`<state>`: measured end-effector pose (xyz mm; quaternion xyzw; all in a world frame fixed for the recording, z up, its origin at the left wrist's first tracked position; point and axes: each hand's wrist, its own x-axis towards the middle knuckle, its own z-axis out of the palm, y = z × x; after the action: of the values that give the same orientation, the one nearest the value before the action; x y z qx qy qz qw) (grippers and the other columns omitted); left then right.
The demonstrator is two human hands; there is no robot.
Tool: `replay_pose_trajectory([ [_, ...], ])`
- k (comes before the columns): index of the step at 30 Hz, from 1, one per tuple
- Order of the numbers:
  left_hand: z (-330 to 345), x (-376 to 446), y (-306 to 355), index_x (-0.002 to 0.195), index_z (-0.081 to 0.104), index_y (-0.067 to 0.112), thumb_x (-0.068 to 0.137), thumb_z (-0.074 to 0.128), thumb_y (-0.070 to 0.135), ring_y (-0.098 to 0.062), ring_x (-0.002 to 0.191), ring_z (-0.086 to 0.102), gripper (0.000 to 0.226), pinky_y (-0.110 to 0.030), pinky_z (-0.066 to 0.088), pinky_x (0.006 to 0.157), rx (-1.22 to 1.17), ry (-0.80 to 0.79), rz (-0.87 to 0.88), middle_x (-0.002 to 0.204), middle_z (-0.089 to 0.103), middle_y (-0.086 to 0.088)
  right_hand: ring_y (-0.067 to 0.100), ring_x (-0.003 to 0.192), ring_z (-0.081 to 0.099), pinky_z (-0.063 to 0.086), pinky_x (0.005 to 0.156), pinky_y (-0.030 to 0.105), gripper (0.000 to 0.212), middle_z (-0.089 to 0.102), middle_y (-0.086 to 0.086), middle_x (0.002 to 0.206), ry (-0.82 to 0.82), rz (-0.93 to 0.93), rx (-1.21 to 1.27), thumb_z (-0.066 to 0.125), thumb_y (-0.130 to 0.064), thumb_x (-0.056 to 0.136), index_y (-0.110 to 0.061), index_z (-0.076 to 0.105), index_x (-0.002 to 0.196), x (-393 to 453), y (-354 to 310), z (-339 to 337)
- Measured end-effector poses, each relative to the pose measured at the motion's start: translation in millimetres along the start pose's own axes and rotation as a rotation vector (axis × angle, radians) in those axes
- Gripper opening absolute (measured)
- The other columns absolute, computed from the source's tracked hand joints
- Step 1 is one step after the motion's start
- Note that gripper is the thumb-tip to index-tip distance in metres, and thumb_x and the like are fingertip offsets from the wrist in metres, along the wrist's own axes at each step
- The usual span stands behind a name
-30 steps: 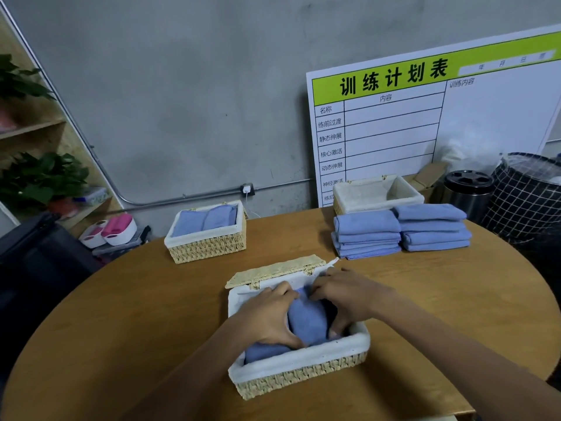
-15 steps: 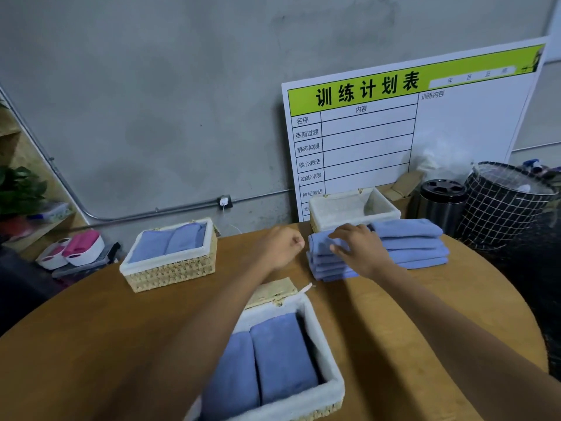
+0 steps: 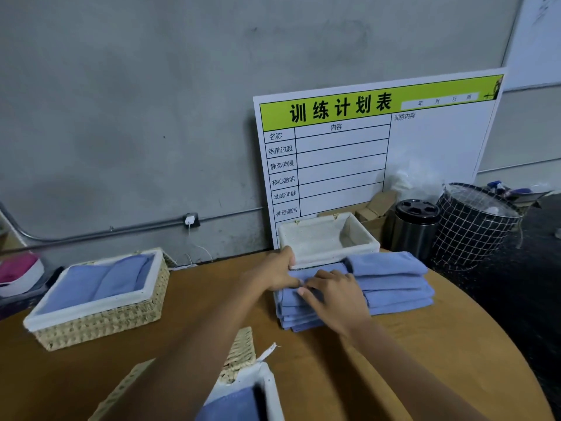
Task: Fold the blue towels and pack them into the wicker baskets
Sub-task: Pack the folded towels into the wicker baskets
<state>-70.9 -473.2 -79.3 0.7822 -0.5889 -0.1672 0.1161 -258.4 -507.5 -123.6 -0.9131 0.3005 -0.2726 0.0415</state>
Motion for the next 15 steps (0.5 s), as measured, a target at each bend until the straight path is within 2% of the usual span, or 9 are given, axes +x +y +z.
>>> replay_pose_trajectory([
  [4,-9.1,-4.6,7.0,0.108,0.055,0.019,0.079,0.08,0.038,-0.017,0.086,0.051,0.043,-0.03,0.042,0.069,-0.048,-0.036,0.008,0.1,0.056,0.0,0.017,0.075,0.06,0.036,0.072,0.033,0.059,0.064,-0.009,0.084,-0.022,0.008,-0.018,0.022,-0.062,0.093,-0.03,0.072,0.09,-0.5,-2.5,-11.3],
  [6,-13.2,-11.1,13.9,0.09,0.058,0.016,0.08,0.079,0.036,-0.018,0.073,0.046,0.03,-0.028,0.037,0.06,-0.074,-0.08,0.003,0.082,0.049,-0.003,0.015,0.073,0.059,0.033,0.072,0.031,0.051,0.063,-0.008,0.082,-0.016,0.02,0.008,0.03,-0.059,0.097,-0.028,0.07,0.087,-1.8,-5.7,-21.2],
  [8,-15.8,-22.1,19.9,0.08,0.051,0.015,0.083,0.075,0.033,-0.019,0.069,0.041,0.031,-0.029,0.037,0.059,-0.155,-0.109,-0.018,0.073,0.039,-0.004,0.013,0.073,0.056,0.032,0.073,0.03,0.037,0.061,-0.008,0.081,-0.022,0.039,0.057,0.044,-0.052,0.099,-0.028,0.068,0.086,-3.2,-8.9,-31.0],
  [11,-19.5,-48.2,26.0,0.081,0.044,0.018,0.086,0.072,0.034,-0.015,0.065,0.036,0.032,-0.031,0.031,0.059,-0.247,-0.045,-0.031,0.073,0.035,0.001,0.011,0.073,0.055,0.033,0.068,0.029,0.027,0.059,-0.009,0.078,-0.002,0.074,0.148,0.052,-0.044,0.099,-0.028,0.068,0.084,-8.5,-18.0,-50.0],
  [13,-26.1,-70.8,31.6,0.089,0.046,0.017,0.089,0.069,0.033,-0.015,0.068,0.04,0.028,-0.031,0.034,0.06,-0.339,0.013,-0.032,0.078,0.039,-0.001,0.009,0.074,0.056,0.041,0.064,0.029,0.022,0.061,-0.009,0.082,0.058,0.108,0.261,0.057,-0.039,0.098,-0.026,0.07,0.086,-14.2,-27.9,-63.4],
  [15,-34.0,-94.0,32.9,0.093,0.047,0.017,0.091,0.067,0.033,-0.017,0.075,0.043,0.025,-0.032,0.038,0.067,-0.447,0.073,-0.041,0.084,0.042,-0.006,0.011,0.081,0.059,0.049,0.07,0.032,0.014,0.06,-0.006,0.092,0.123,0.203,0.416,0.06,-0.036,0.097,-0.028,0.071,0.096,-19.2,-39.8,-73.6],
])
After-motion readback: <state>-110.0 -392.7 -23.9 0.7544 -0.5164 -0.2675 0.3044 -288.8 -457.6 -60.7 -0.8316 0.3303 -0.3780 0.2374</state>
